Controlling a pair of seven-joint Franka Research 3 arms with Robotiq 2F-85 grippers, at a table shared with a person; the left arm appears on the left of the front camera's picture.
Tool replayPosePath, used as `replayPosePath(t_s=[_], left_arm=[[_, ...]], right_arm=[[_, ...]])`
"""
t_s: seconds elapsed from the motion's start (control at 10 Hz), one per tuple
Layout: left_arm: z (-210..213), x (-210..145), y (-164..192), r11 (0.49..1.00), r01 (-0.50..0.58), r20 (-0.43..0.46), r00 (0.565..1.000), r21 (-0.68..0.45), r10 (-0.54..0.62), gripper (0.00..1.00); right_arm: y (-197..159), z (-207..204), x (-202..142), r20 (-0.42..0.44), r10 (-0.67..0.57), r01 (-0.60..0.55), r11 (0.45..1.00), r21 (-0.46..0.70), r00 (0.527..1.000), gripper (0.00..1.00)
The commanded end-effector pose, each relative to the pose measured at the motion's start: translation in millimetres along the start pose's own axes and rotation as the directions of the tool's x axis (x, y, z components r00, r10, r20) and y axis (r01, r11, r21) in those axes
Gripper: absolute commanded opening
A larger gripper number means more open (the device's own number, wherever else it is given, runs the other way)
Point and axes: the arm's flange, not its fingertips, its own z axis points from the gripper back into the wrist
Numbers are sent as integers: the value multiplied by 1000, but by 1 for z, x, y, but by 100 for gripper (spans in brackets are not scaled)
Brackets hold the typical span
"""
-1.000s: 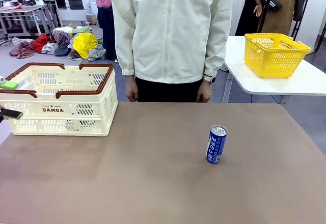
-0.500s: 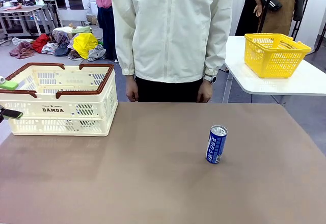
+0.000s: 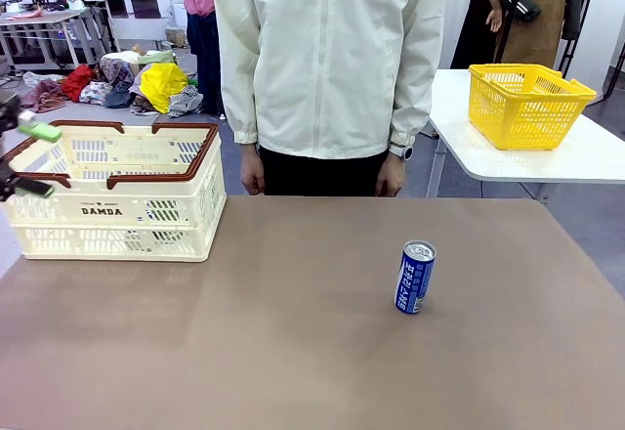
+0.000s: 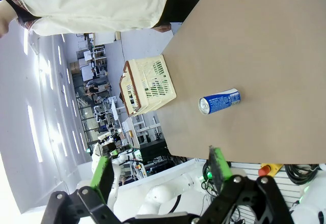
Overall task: Place the drinks into the Shopping basket.
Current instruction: Pick up one drink and place it into the Shopping basket.
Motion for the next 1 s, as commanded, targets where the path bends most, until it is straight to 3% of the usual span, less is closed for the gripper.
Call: replayPosePath(t_s=[0.0,0.1,0.2,0.4,0.6,0.8,0.9], left_arm=[[-58,38,-49,985,-85,-115,988,153,104,100],[-102,57,-89,930,-131,-152,969,343,192,100],[-155,72,-130,877,-85,-211,955,473,207,100],[-275,89,-193,760,115,-380,907,640,183,100],[-385,103,-225,613,117,-351,895,781,276,100],[-481,100,-232,441,170,-328,892,881,311,100],[-522,93,-236,401,172,-300,910,900,284,100]], right_arm=[[3,0,0,-3,-12,12,1000,9,1000,100],[3,0,0,-3,-12,12,1000,9,1000,100],[3,0,0,-3,-12,12,1000,9,1000,100],[3,0,0,-3,-12,12,1000,9,1000,100],[3,0,0,-3,-12,12,1000,9,1000,100],[3,0,0,-3,-12,12,1000,9,1000,100],[3,0,0,-3,-12,12,1000,9,1000,100]])
